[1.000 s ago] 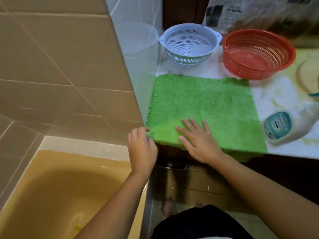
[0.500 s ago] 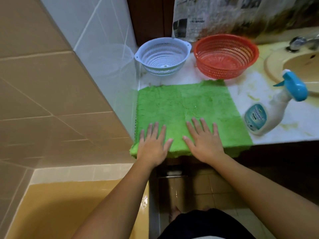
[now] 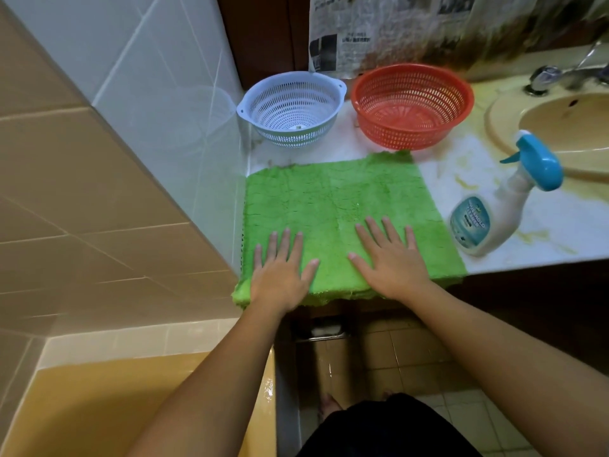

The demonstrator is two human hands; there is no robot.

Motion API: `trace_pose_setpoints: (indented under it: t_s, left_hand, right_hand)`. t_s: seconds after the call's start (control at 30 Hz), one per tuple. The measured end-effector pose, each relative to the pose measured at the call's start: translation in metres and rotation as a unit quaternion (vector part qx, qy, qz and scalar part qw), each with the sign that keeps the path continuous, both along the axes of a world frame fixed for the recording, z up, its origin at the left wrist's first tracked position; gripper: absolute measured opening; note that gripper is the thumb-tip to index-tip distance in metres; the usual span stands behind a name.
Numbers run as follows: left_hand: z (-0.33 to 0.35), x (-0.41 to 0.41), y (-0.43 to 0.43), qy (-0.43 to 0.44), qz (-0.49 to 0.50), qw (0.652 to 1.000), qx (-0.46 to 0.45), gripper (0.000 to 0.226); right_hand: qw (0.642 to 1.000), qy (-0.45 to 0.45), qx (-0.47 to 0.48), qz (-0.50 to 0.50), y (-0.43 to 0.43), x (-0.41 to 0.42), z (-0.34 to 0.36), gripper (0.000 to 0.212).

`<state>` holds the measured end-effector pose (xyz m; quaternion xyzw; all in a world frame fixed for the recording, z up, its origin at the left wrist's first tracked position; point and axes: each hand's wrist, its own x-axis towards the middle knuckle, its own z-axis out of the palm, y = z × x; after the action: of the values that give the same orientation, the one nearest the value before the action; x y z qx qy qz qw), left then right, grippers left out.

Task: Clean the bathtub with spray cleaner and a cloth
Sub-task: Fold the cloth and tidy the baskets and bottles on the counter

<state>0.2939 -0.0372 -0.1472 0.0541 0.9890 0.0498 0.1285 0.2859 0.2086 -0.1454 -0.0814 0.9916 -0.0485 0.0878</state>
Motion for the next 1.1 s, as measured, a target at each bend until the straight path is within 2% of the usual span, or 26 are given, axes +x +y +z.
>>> trace_pose_setpoints:
  t_s: [0.23,0.33,0.43,0.57,0.63,0.67,0.73,0.8,0.87,0.97,1.1]
  left_hand:
    - [-0.001,0.008,-0.003,0.012,-0.002,1.000,0.008,0.080]
    - [-0.006,0.026,-0.009,0.061,0.012,0.998,0.031,0.082]
    - [-0.016,0.059,-0.020,0.139,0.042,0.984,0.101,0.074]
    - [-0.024,0.098,-0.025,0.233,0.096,0.950,0.182,0.046]
    - [-0.021,0.106,-0.021,0.242,0.210,0.914,0.248,0.039]
    - [-0.020,0.107,-0.020,0.234,0.272,0.889,0.284,0.044]
    - [-0.016,0.102,-0.020,0.192,0.365,0.834,0.366,0.062]
    - [-0.015,0.096,-0.021,0.111,0.414,0.764,0.482,0.071]
    - [-0.018,0.093,-0.025,0.059,0.434,0.718,0.541,0.064]
    - [-0.023,0.094,-0.034,0.038,0.457,0.697,0.551,0.056]
    - [-0.021,0.105,-0.038,0.013,0.462,0.702,0.541,0.050]
  right_hand:
    - [1.000,-0.006,0.006,0.006,0.007,0.010,0.000,0.079]
    - [1.000,0.017,-0.016,0.001,0.015,0.028,-0.005,0.078]
    - [0.991,0.070,-0.109,-0.020,0.029,0.061,-0.015,0.070]
    - [0.952,0.132,-0.269,-0.060,0.038,0.101,-0.018,0.042]
    - [0.916,0.148,-0.333,-0.168,0.041,0.112,-0.016,0.026]
    - [0.884,0.140,-0.374,-0.244,0.043,0.112,-0.015,0.022]
    - [0.786,0.092,-0.463,-0.400,0.049,0.104,-0.012,0.037]
    - [0.687,0.051,-0.546,-0.476,0.057,0.093,-0.011,0.059]
    - [0.657,0.041,-0.579,-0.482,0.068,0.087,-0.017,0.068]
    - [0.669,-0.023,-0.579,-0.465,0.081,0.094,-0.025,0.075]
    - [0.735,-0.053,-0.534,-0.414,0.087,0.113,-0.023,0.069]
